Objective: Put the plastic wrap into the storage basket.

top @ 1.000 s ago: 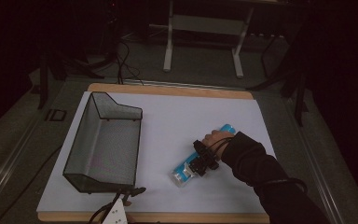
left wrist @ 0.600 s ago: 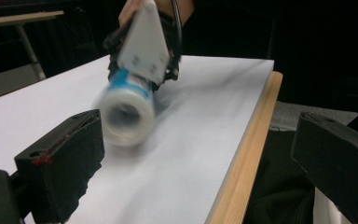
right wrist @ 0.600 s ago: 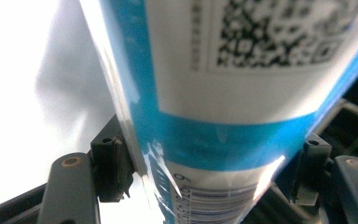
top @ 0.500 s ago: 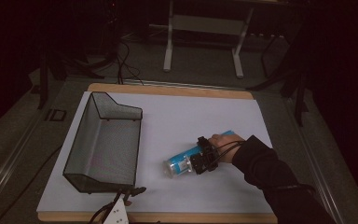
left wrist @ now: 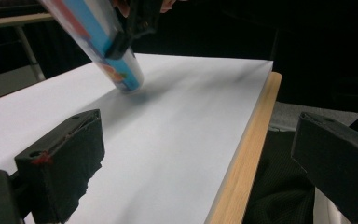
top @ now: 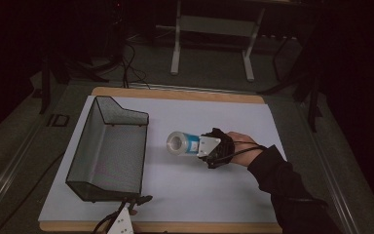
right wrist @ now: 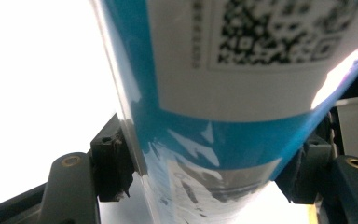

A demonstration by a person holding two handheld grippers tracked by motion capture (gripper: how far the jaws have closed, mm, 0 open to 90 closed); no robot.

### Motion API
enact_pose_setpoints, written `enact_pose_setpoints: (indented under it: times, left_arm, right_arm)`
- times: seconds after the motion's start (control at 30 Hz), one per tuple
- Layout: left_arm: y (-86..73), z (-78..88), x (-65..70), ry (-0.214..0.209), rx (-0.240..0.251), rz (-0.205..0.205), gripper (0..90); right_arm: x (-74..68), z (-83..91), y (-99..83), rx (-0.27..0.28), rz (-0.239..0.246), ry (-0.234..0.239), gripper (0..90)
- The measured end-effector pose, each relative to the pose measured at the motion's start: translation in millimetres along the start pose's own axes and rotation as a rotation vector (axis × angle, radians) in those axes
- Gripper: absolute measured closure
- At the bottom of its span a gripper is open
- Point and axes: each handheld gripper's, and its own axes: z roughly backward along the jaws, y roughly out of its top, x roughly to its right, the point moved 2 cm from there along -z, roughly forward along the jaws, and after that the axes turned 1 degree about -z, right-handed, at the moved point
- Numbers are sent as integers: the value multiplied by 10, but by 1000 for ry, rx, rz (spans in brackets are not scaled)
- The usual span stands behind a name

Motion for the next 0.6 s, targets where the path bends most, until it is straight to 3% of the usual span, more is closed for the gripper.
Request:
enact_pose_setpoints:
  times: [0.1,0.13,0.37,0.5,0.6]
  left_arm:
    - [1,4,1,-1,3,-1,27]
    - [1,2,-2,-1,3,2,27]
    - [-1,-8,8,-8,4,7,27]
    - [0,-13,7,-12,4,8,27]
    - [-1,-14,14,-14,6,8,27]
  right_arm:
    - [38,30,-14,27,-33,-5,319]
    - [72,63,-32,62,-85,-8,319]
    - [208,202,-79,155,-208,-38,319]
    - [321,381,-77,290,-329,-45,318]
    - [403,539,-59,423,-413,-52,318]
